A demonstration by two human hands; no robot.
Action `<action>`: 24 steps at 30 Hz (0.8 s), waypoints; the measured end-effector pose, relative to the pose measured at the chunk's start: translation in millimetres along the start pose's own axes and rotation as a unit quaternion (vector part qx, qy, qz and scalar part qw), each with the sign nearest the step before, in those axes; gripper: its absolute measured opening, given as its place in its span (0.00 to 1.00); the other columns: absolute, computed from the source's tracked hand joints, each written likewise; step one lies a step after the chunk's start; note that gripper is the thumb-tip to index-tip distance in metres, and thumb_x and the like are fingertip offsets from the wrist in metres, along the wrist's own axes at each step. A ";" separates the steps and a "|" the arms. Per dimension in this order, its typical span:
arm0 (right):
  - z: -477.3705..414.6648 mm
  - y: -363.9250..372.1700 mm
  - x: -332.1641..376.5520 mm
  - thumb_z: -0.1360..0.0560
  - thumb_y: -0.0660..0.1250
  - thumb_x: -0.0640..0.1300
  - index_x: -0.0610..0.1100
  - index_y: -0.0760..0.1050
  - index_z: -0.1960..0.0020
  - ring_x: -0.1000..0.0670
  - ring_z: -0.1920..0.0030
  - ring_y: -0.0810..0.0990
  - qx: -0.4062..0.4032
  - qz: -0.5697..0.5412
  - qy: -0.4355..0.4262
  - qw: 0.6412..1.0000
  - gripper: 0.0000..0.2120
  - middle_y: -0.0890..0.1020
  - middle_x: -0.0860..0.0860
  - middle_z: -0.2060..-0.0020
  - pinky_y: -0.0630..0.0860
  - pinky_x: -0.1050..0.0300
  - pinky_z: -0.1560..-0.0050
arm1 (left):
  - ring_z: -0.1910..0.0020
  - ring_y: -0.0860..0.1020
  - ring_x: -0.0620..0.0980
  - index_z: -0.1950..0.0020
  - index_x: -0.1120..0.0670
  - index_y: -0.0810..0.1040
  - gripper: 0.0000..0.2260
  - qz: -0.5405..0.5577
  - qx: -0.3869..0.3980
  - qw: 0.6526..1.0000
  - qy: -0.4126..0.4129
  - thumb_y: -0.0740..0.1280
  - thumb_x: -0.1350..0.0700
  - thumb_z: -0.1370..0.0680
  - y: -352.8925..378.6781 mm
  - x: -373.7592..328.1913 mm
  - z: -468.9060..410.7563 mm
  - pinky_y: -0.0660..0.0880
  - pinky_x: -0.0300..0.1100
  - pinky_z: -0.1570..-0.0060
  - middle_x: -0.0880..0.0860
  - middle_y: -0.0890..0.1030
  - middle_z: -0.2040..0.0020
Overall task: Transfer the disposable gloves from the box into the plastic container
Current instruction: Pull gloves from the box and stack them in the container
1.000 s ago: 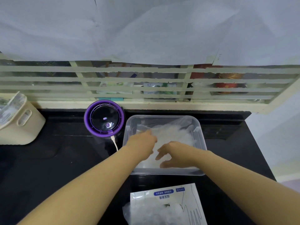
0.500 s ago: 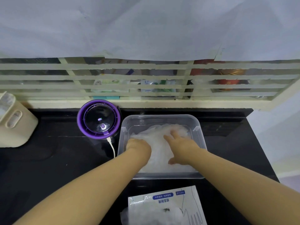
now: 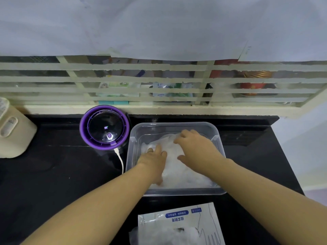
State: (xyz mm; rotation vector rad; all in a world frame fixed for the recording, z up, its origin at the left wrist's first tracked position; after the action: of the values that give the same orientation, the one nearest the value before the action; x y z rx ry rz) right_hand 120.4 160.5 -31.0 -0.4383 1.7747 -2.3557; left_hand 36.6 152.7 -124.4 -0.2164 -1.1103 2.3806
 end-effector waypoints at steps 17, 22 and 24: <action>30.8 104.8 -31.4 0.34 0.77 0.44 0.44 0.47 0.25 0.41 0.40 0.75 0.288 -0.055 0.140 0.946 0.49 0.73 0.42 0.38 0.74 0.46 0.39 | 0.28 0.57 0.61 0.24 0.58 0.50 0.42 0.030 0.025 0.999 -0.001 0.72 0.45 0.28 11.5 -14.2 13.2 0.73 0.50 0.38 0.59 0.47 0.25; 45.8 76.9 -28.4 0.27 0.71 0.50 0.40 0.57 0.26 0.42 0.36 0.72 0.302 -0.052 0.116 0.945 0.37 0.71 0.43 0.34 0.71 0.50 0.38 | 0.37 0.71 0.58 0.27 0.60 0.63 0.24 0.053 0.062 0.996 0.022 0.64 0.53 0.20 -0.7 -23.9 25.6 0.71 0.46 0.44 0.59 0.63 0.30; 52.8 53.5 -26.6 0.24 0.67 0.53 0.41 0.63 0.28 0.44 0.36 0.72 0.275 -0.067 0.105 0.953 0.30 0.73 0.45 0.34 0.70 0.52 0.36 | 0.38 0.74 0.57 0.30 0.60 0.69 0.17 0.047 0.062 0.996 0.035 0.59 0.57 0.18 -9.1 -23.2 32.6 0.70 0.43 0.46 0.58 0.69 0.32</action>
State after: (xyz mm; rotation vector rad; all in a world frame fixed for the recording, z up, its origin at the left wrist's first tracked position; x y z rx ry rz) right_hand 160.1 105.2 -72.6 -0.2348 1.0910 -2.9330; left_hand 48.8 124.0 -97.7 -0.3131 -0.9353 2.4942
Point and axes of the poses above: each hand's wrist, its own z-axis away from the middle knuckle, its own y-axis out of the palm, x = y × z, the point moved 9 cm from there along -z, towards the middle knuckle
